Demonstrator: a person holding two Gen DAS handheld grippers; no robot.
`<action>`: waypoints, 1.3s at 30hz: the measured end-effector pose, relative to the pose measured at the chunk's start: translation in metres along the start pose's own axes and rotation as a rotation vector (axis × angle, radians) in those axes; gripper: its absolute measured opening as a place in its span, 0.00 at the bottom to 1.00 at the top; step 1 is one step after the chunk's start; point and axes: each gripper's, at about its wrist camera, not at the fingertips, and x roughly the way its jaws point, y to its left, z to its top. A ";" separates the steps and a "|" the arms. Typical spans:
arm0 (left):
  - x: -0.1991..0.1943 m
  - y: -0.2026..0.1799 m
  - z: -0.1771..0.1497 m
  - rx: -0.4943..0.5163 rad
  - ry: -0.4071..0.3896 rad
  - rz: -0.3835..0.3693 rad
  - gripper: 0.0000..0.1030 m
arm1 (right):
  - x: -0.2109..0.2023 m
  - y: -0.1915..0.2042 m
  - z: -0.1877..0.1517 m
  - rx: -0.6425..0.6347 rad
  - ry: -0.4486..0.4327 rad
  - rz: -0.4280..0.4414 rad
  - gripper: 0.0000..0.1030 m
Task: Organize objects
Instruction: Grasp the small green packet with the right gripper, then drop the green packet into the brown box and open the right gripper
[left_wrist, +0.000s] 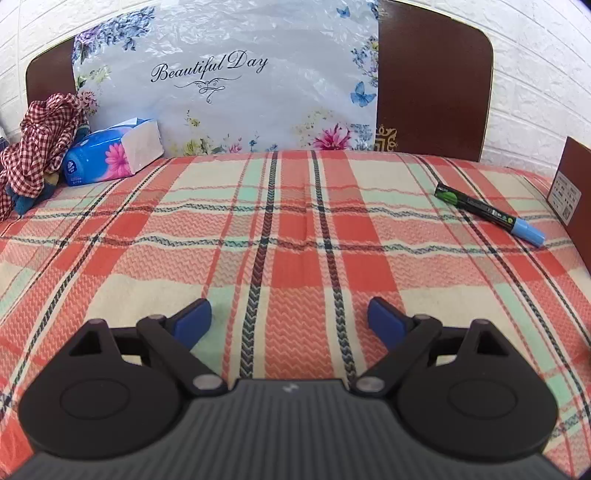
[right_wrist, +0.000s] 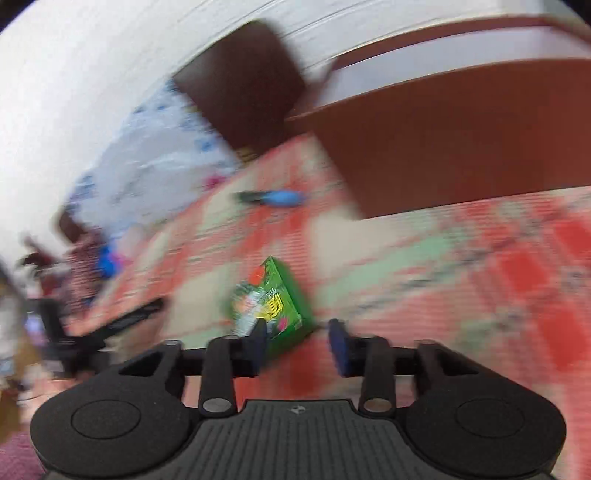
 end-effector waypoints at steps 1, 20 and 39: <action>-0.002 -0.002 0.002 0.010 0.014 0.013 0.90 | -0.011 -0.006 -0.003 -0.032 -0.041 -0.058 0.46; -0.051 -0.153 0.005 -0.084 0.365 -0.521 0.49 | 0.033 0.051 -0.018 -0.632 -0.067 -0.062 0.66; -0.099 -0.280 0.118 0.132 0.059 -0.678 0.26 | -0.018 -0.002 0.080 -0.550 -0.525 -0.252 0.57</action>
